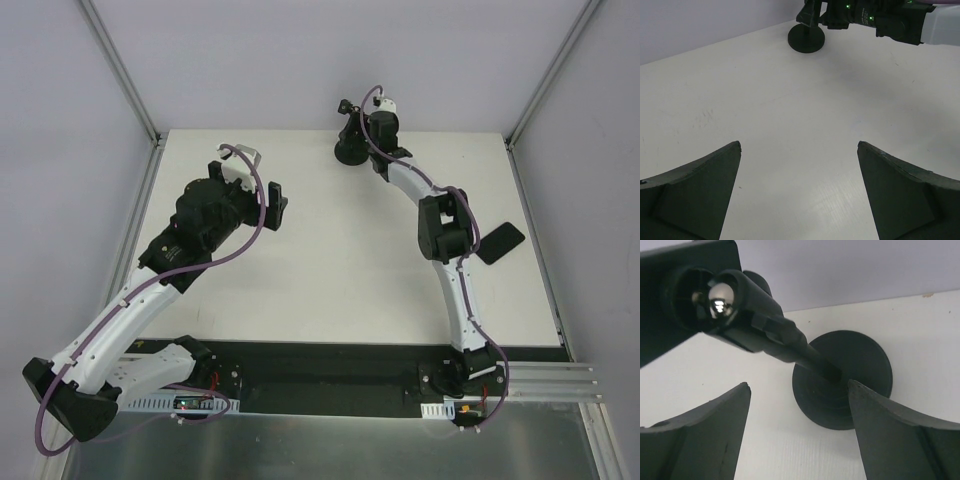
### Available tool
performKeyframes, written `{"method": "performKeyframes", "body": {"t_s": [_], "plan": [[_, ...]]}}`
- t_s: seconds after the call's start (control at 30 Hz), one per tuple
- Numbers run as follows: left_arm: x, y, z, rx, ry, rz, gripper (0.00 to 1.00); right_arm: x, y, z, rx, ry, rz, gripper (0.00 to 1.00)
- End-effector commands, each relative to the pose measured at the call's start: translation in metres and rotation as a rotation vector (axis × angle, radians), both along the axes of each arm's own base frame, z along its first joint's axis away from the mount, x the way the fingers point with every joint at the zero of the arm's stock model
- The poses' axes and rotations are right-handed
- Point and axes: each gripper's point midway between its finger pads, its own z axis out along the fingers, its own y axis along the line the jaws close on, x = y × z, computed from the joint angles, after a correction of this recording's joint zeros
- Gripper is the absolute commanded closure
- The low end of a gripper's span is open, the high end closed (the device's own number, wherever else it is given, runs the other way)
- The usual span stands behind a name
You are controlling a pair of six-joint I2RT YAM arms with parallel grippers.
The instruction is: Place the phone on the phone stand
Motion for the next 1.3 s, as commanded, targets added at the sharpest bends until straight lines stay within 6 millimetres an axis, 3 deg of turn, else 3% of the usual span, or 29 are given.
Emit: {"method": "performKeyframes", "body": {"t_s": [0.0,0.17,0.47,0.57,0.63,0.67,0.7,0.73,0.77,0.8,0.83,0.87,0.9,0.93,0.97,1.0,1.03,1.27], "plan": [[0.003,-0.003,0.006,0.000,-0.035,-0.004,0.01,0.023,-0.013,0.035,-0.122,-0.132,-0.080,0.20],[0.004,-0.004,0.003,0.005,-0.027,-0.006,0.01,0.034,-0.014,0.020,-0.150,-0.141,-0.095,0.28],[0.008,-0.005,-0.003,0.017,-0.013,-0.002,0.01,0.048,-0.005,0.032,-0.155,-0.245,-0.065,0.50],[0.008,-0.006,-0.005,0.019,-0.008,-0.003,0.01,0.046,0.010,0.037,-0.158,-0.300,0.025,0.62],[0.009,-0.005,-0.006,0.021,-0.006,0.003,0.01,0.044,0.015,0.042,-0.148,-0.315,0.052,0.77],[0.009,-0.005,-0.006,0.023,-0.006,0.006,0.01,0.041,0.015,0.034,-0.157,-0.297,0.062,0.81],[0.009,-0.004,-0.007,0.026,-0.005,0.007,0.01,0.038,0.019,0.035,-0.151,-0.306,0.093,0.93],[0.010,-0.003,-0.007,0.026,-0.007,0.015,0.01,0.034,0.020,0.051,-0.148,-0.328,0.103,0.98],[0.010,-0.002,-0.007,0.027,-0.006,0.018,0.01,0.026,0.018,0.032,-0.164,-0.285,0.117,0.99],[0.010,-0.002,-0.007,0.026,-0.007,0.020,0.01,0.021,0.018,0.035,-0.170,-0.293,0.134,0.99],[0.010,-0.002,-0.006,0.024,-0.008,0.023,0.01,0.012,0.016,0.060,-0.162,-0.321,0.142,0.99],[0.010,-0.002,-0.006,0.021,-0.008,0.024,0.01,0.005,0.016,0.064,-0.162,-0.326,0.156,0.99],[0.009,-0.002,-0.006,0.018,-0.007,0.026,0.01,-0.012,0.018,0.045,-0.173,-0.298,0.211,0.99],[0.009,-0.002,-0.004,0.013,-0.010,0.025,0.01,-0.024,0.019,0.075,-0.165,-0.339,0.240,0.99],[0.008,-0.002,-0.003,0.000,-0.007,0.025,0.01,-0.035,0.022,0.080,-0.165,-0.344,0.281,0.99],[0.007,-0.003,0.000,-0.009,-0.011,0.020,0.01,-0.058,0.028,0.057,-0.164,-0.294,0.367,0.99],[0.006,-0.003,0.001,-0.017,-0.012,0.016,0.01,-0.073,0.029,0.083,-0.159,-0.336,0.406,0.99],[-0.004,-0.015,0.010,-0.093,0.002,-0.044,0.01,-0.197,0.048,0.055,-0.223,-0.305,0.753,0.99]]}}
